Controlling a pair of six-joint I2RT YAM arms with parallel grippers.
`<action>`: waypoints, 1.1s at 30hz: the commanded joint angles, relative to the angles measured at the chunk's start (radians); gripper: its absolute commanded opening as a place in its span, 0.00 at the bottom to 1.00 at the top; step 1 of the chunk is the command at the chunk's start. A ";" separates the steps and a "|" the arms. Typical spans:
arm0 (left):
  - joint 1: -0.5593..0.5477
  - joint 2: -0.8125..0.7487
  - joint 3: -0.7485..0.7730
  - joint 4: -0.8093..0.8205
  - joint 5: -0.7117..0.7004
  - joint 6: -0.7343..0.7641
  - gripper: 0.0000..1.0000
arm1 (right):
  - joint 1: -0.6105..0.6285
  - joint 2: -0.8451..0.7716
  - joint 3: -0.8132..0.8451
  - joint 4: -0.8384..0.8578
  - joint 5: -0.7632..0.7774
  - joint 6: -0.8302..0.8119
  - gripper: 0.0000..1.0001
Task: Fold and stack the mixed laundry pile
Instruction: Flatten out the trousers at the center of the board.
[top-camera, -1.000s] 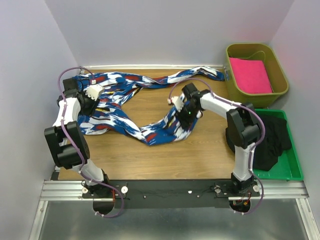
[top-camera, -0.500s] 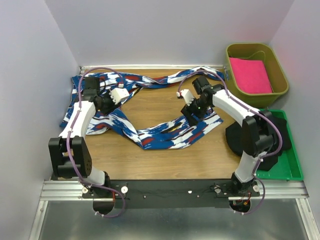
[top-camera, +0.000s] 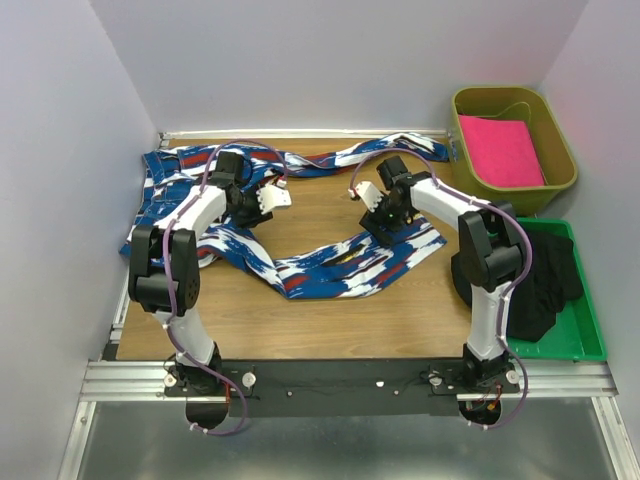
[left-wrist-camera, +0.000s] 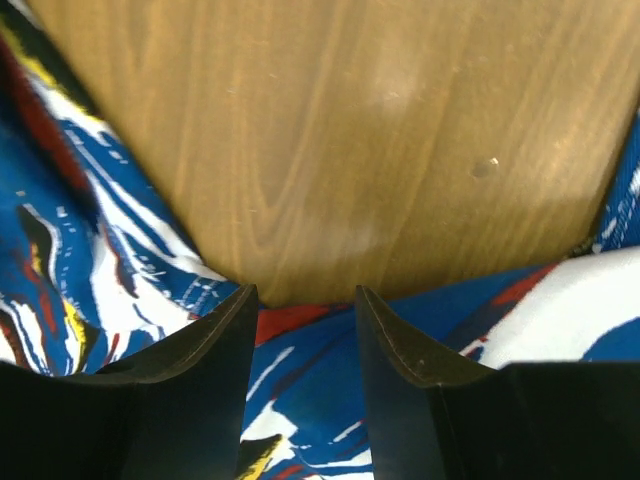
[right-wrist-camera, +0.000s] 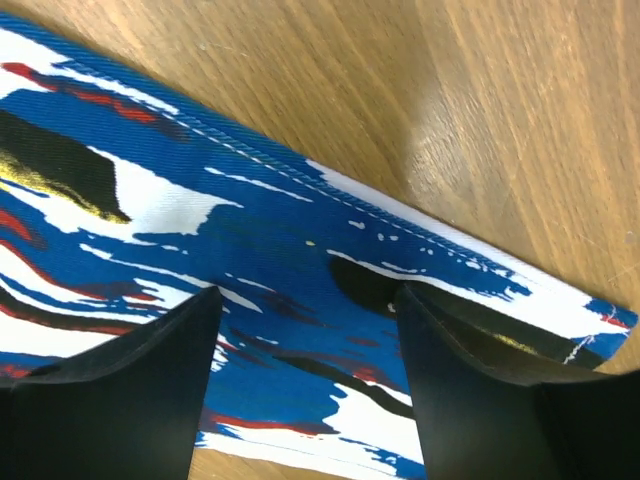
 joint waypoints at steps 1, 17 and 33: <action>-0.009 0.003 -0.060 -0.079 -0.055 0.114 0.52 | -0.003 0.047 -0.097 0.044 0.059 -0.059 0.67; 0.106 -0.325 -0.209 -0.025 0.033 0.157 0.00 | -0.097 -0.405 -0.174 -0.143 0.001 0.061 0.01; 0.186 -0.446 -0.266 0.114 0.073 0.050 0.28 | -0.095 -0.646 -0.141 -0.275 -0.047 0.197 0.01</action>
